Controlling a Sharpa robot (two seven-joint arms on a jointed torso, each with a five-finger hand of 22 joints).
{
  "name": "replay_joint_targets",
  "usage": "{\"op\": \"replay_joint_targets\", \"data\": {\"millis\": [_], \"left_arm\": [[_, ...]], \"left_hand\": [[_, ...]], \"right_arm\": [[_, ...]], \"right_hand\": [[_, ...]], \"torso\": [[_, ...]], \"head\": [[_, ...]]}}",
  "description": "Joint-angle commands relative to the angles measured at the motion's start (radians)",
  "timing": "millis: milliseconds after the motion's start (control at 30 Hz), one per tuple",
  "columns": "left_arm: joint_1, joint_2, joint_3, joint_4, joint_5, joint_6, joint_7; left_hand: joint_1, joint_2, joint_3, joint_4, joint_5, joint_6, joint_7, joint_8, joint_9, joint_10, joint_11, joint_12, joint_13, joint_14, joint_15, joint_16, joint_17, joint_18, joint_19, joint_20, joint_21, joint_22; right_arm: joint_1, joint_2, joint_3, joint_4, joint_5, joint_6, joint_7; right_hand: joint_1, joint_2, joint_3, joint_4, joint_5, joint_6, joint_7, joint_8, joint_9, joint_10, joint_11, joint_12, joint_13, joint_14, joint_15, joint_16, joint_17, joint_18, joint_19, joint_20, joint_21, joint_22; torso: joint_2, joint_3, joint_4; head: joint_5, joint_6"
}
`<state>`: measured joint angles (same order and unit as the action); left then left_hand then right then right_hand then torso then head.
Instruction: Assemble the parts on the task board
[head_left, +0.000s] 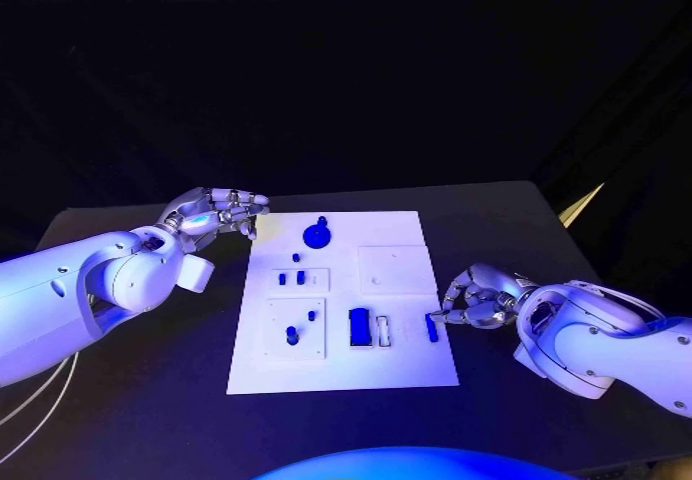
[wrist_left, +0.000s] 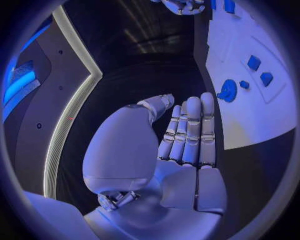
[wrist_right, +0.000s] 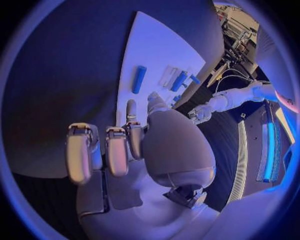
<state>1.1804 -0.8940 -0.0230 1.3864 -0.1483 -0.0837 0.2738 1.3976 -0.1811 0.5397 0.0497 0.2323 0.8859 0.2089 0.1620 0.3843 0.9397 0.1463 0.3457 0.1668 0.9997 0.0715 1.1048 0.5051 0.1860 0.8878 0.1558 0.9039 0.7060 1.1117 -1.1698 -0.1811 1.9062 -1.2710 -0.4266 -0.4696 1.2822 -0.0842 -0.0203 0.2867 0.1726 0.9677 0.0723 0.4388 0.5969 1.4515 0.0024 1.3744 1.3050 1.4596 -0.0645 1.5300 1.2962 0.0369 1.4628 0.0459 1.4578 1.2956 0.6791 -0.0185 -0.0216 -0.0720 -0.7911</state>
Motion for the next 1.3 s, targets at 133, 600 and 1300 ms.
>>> {"op": "replay_joint_targets", "data": {"millis": [133, 600, 1300], "left_arm": [[0.0, -0.001, 0.001, 0.005, 0.001, 0.002, 0.002], [0.0, -0.004, 0.001, 0.008, 0.001, 0.002, 0.001], [0.0, -0.011, 0.001, 0.01, 0.001, 0.003, -0.002]], "left_hand": [[-0.011, 0.017, 0.005, 0.009, 0.011, -0.005, 0.002, -0.02, -0.01, -0.016, 0.001, 0.016, 0.015, -0.011, -0.001, -0.011, -0.009, -0.002, 0.0, 0.008, -0.015, -0.014], [-0.011, 0.017, 0.005, 0.009, 0.011, -0.005, 0.002, -0.02, -0.01, -0.016, 0.001, 0.016, 0.015, -0.011, -0.001, -0.011, -0.009, -0.002, 0.0, 0.008, -0.015, -0.014], [-0.013, 0.016, 0.006, 0.012, 0.011, -0.006, 0.002, -0.02, -0.01, -0.017, 0.001, 0.018, 0.015, -0.011, -0.001, -0.009, -0.009, -0.002, 0.001, 0.008, -0.017, -0.016]], "right_arm": [[-0.018, 0.022, -0.001, -0.01, -0.008, 0.005, -0.008], [-0.031, 0.066, -0.001, -0.043, -0.014, 0.035, -0.028], [-0.062, 0.118, -0.002, -0.071, -0.102, 0.065, -0.069]], "right_hand": [[0.027, 0.002, -0.004, -0.006, 0.009, 0.01, 0.001, -0.009, -0.005, 0.012, -0.004, -0.011, 0.128, 0.098, -0.002, 0.01, 0.214, -0.017, 0.084, -0.007, 0.007, 0.248], [0.023, 0.001, -0.007, 0.0, 0.005, 0.014, 0.0, -0.008, -0.004, 0.011, -0.005, -0.013, 0.127, 0.098, -0.003, 0.01, 0.214, -0.016, 0.084, -0.008, 0.005, 0.248], [0.107, -0.004, 0.05, -0.008, -0.055, 0.019, -0.006, -0.015, -0.01, 0.01, -0.011, -0.015, 0.127, 0.097, -0.008, 0.008, 0.213, -0.016, 0.084, -0.012, 0.004, 0.248]], "torso": [[0.001, -0.0003, -0.0003], [-0.001, -0.0007, -0.0007], [0.0, -0.0002, -0.0013]], "head": [[0.002, -0.003], [0.008, -0.006], [0.011, -0.008]]}}
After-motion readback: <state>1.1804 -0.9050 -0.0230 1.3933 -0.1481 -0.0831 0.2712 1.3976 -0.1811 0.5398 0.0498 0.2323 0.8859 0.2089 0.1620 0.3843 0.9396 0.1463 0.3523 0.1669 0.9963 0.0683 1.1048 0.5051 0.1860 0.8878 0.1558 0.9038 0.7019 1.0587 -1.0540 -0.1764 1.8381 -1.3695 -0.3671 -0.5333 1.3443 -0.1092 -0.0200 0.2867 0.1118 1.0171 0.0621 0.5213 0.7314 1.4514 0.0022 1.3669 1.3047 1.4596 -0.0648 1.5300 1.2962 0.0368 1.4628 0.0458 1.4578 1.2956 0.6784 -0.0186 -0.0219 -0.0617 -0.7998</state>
